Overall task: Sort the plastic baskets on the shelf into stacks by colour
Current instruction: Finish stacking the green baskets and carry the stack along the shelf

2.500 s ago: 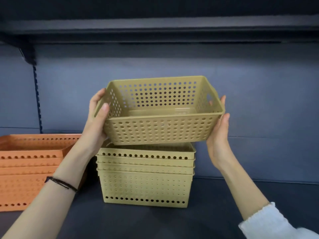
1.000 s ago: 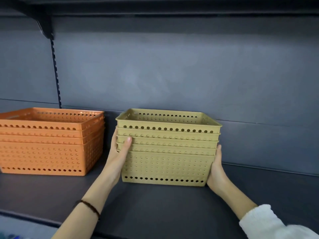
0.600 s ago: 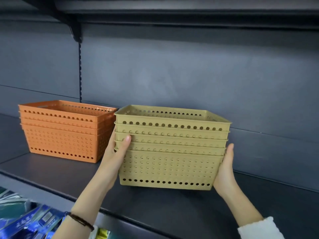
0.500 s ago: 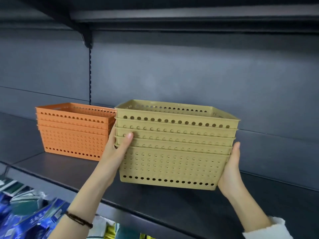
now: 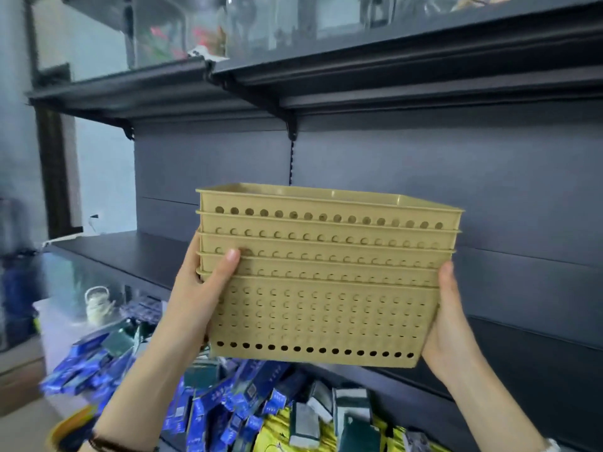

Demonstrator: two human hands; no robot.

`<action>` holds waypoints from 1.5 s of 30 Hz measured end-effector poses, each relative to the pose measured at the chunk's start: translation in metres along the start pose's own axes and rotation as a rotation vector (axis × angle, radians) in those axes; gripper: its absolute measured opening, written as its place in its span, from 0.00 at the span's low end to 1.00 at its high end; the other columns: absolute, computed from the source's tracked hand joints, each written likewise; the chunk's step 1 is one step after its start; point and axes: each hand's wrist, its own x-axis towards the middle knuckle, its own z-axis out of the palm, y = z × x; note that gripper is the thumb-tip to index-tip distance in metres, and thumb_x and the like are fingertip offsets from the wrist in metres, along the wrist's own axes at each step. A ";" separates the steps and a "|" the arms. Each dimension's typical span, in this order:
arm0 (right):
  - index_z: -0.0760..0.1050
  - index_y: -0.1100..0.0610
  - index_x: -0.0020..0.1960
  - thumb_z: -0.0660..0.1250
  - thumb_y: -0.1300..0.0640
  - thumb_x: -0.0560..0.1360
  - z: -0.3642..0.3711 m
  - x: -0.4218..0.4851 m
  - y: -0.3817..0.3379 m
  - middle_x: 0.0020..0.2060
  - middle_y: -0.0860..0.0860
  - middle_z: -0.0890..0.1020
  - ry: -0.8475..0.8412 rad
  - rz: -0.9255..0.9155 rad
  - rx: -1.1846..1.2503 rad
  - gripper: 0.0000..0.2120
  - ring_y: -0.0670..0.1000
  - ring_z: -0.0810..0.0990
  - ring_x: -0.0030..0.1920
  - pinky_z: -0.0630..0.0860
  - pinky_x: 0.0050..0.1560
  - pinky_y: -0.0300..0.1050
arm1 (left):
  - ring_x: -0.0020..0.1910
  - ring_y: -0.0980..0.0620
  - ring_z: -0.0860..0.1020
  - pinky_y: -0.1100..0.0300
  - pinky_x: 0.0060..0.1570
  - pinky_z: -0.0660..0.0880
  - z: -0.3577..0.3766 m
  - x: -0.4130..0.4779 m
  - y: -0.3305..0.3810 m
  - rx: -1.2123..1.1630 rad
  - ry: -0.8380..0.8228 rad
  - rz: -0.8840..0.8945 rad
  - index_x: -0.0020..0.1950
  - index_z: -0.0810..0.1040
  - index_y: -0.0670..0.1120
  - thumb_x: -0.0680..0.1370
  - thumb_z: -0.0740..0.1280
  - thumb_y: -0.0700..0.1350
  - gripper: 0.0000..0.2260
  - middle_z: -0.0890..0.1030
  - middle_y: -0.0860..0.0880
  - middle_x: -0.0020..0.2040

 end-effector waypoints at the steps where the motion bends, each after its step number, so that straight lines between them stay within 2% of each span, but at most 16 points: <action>1: 0.81 0.41 0.54 0.49 0.36 0.75 0.019 -0.001 0.011 0.53 0.45 0.86 -0.025 0.024 0.018 0.24 0.45 0.83 0.54 0.82 0.50 0.47 | 0.48 0.64 0.83 0.68 0.37 0.79 -0.024 -0.003 0.008 0.023 0.024 0.006 0.63 0.73 0.63 0.56 0.74 0.71 0.37 0.84 0.65 0.52; 4: 0.77 0.45 0.57 0.50 0.35 0.72 0.079 -0.004 0.042 0.48 0.45 0.87 -0.082 0.133 0.122 0.25 0.44 0.85 0.48 0.82 0.38 0.43 | 0.47 0.65 0.83 0.68 0.39 0.80 -0.089 -0.011 0.031 0.086 0.084 0.014 0.60 0.75 0.63 0.52 0.74 0.73 0.39 0.85 0.65 0.51; 7: 0.77 0.46 0.58 0.53 0.33 0.69 0.130 0.001 0.069 0.51 0.47 0.86 -0.128 0.188 0.154 0.27 0.45 0.85 0.50 0.82 0.40 0.43 | 0.46 0.63 0.84 0.57 0.47 0.81 -0.145 -0.015 0.046 0.116 0.148 -0.020 0.61 0.75 0.62 0.61 0.75 0.66 0.30 0.85 0.63 0.49; 10: 0.77 0.46 0.61 0.60 0.29 0.64 0.173 0.010 0.093 0.52 0.48 0.86 -0.158 0.237 0.157 0.32 0.46 0.85 0.50 0.82 0.39 0.46 | 0.48 0.57 0.85 0.52 0.43 0.81 -0.192 -0.018 0.054 0.127 0.197 -0.054 0.55 0.77 0.66 0.53 0.76 0.71 0.32 0.86 0.58 0.52; 15: 0.68 0.40 0.70 0.67 0.20 0.50 0.223 0.041 0.136 0.66 0.47 0.78 -0.214 0.295 0.116 0.52 0.50 0.78 0.64 0.74 0.61 0.61 | 0.45 0.61 0.84 0.64 0.35 0.81 -0.242 -0.006 0.049 0.195 0.308 -0.029 0.55 0.75 0.62 0.66 0.72 0.62 0.19 0.86 0.62 0.47; 17: 0.64 0.38 0.73 0.65 0.19 0.51 0.239 0.056 0.157 0.71 0.46 0.71 -0.224 0.330 0.113 0.53 0.52 0.71 0.70 0.66 0.69 0.66 | 0.46 0.60 0.84 0.66 0.35 0.80 -0.263 0.004 0.040 0.208 0.331 -0.012 0.56 0.76 0.61 0.61 0.74 0.68 0.27 0.86 0.61 0.48; 20: 0.64 0.39 0.73 0.66 0.20 0.50 0.269 0.083 0.194 0.70 0.47 0.73 -0.247 0.352 0.126 0.55 0.52 0.73 0.68 0.70 0.65 0.65 | 0.42 0.61 0.85 0.68 0.32 0.78 -0.293 0.026 0.022 0.233 0.371 0.015 0.54 0.77 0.60 0.47 0.74 0.75 0.39 0.86 0.61 0.45; 23: 0.68 0.42 0.71 0.64 0.24 0.57 0.302 0.118 0.228 0.64 0.48 0.79 -0.258 0.316 0.149 0.46 0.50 0.81 0.60 0.81 0.52 0.55 | 0.38 0.61 0.85 0.67 0.31 0.79 -0.323 0.066 -0.003 0.229 0.390 0.012 0.53 0.77 0.57 0.59 0.76 0.67 0.28 0.87 0.57 0.42; 25: 0.70 0.44 0.70 0.65 0.24 0.56 0.324 0.149 0.251 0.63 0.50 0.81 -0.274 0.315 0.158 0.47 0.51 0.82 0.59 0.80 0.54 0.56 | 0.39 0.61 0.85 0.64 0.35 0.81 -0.347 0.099 -0.023 0.246 0.431 0.003 0.53 0.77 0.56 0.70 0.74 0.58 0.15 0.87 0.55 0.44; 27: 0.68 0.43 0.71 0.67 0.21 0.53 0.344 0.184 0.273 0.65 0.49 0.79 -0.285 0.319 0.156 0.50 0.52 0.80 0.61 0.75 0.61 0.60 | 0.42 0.60 0.85 0.64 0.38 0.81 -0.370 0.132 -0.040 0.279 0.454 0.006 0.54 0.77 0.56 0.68 0.73 0.60 0.18 0.87 0.57 0.46; 30: 0.67 0.43 0.71 0.67 0.20 0.50 0.372 0.228 0.299 0.63 0.49 0.80 -0.306 0.273 0.118 0.54 0.50 0.81 0.60 0.78 0.57 0.55 | 0.44 0.61 0.85 0.65 0.38 0.80 -0.399 0.171 -0.061 0.293 0.492 0.022 0.55 0.77 0.57 0.58 0.74 0.66 0.28 0.86 0.61 0.45; 33: 0.68 0.41 0.71 0.66 0.18 0.41 0.399 0.263 0.327 0.59 0.47 0.82 -0.299 0.239 0.067 0.61 0.49 0.82 0.56 0.78 0.57 0.57 | 0.45 0.60 0.85 0.64 0.39 0.80 -0.433 0.201 -0.084 0.288 0.502 0.035 0.55 0.77 0.57 0.59 0.72 0.65 0.27 0.87 0.58 0.47; 36: 0.67 0.40 0.70 0.63 0.17 0.41 0.429 0.287 0.352 0.57 0.45 0.82 -0.328 0.214 0.017 0.60 0.46 0.83 0.54 0.78 0.55 0.55 | 0.45 0.60 0.84 0.61 0.43 0.81 -0.468 0.229 -0.105 0.285 0.529 0.028 0.55 0.77 0.55 0.69 0.72 0.58 0.17 0.85 0.52 0.52; 39: 0.66 0.37 0.68 0.62 0.17 0.46 0.463 0.310 0.380 0.56 0.41 0.82 -0.329 0.192 -0.012 0.53 0.41 0.83 0.52 0.79 0.50 0.49 | 0.41 0.63 0.84 0.67 0.35 0.80 -0.508 0.257 -0.128 0.287 0.555 -0.001 0.52 0.77 0.54 0.79 0.67 0.47 0.03 0.84 0.53 0.48; 43: 0.66 0.31 0.62 0.60 0.22 0.61 0.516 0.333 0.418 0.56 0.38 0.80 -0.294 0.156 -0.021 0.32 0.35 0.82 0.49 0.78 0.48 0.44 | 0.37 0.65 0.83 0.69 0.33 0.78 -0.568 0.300 -0.154 0.301 0.546 -0.039 0.51 0.76 0.54 0.80 0.64 0.46 0.03 0.83 0.53 0.48; 45: 0.66 0.35 0.65 0.64 0.22 0.58 0.539 0.345 0.440 0.52 0.38 0.83 -0.285 0.107 -0.034 0.38 0.35 0.82 0.50 0.79 0.44 0.38 | 0.36 0.66 0.82 0.69 0.33 0.78 -0.596 0.325 -0.166 0.291 0.504 -0.046 0.52 0.75 0.54 0.80 0.63 0.46 0.03 0.84 0.53 0.48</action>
